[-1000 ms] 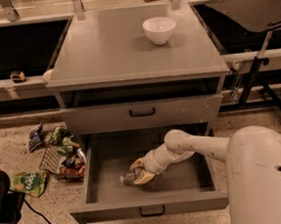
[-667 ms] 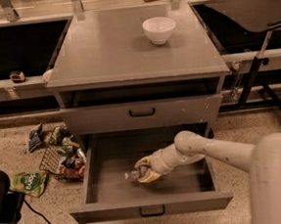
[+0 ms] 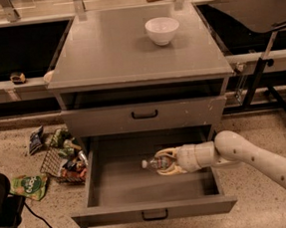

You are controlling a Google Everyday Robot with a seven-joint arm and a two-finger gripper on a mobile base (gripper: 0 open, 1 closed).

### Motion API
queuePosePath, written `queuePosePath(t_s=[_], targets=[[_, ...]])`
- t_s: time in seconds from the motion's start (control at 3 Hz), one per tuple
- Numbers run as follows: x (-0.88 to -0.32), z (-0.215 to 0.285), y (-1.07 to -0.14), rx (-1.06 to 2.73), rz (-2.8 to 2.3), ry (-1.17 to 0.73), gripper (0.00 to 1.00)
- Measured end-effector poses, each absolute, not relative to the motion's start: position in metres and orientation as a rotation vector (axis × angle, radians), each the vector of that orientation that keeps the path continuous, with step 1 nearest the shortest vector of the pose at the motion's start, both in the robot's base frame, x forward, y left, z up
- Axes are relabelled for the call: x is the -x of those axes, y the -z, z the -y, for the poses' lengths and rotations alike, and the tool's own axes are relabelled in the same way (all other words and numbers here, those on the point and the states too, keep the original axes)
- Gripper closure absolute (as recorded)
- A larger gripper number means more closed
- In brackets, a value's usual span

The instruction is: Pick water bottle from middle drawer and place on counter

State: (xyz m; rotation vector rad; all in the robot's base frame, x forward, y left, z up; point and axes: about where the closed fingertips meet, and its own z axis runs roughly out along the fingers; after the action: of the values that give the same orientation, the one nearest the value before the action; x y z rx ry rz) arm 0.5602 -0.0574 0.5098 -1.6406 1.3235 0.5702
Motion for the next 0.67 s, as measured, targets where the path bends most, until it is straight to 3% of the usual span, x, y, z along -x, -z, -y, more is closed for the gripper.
queuePosePath(t_s=[0.67], targets=[[-0.5591,0.0626,-0.5125,1.628,-1.308,-0.572,1.0]])
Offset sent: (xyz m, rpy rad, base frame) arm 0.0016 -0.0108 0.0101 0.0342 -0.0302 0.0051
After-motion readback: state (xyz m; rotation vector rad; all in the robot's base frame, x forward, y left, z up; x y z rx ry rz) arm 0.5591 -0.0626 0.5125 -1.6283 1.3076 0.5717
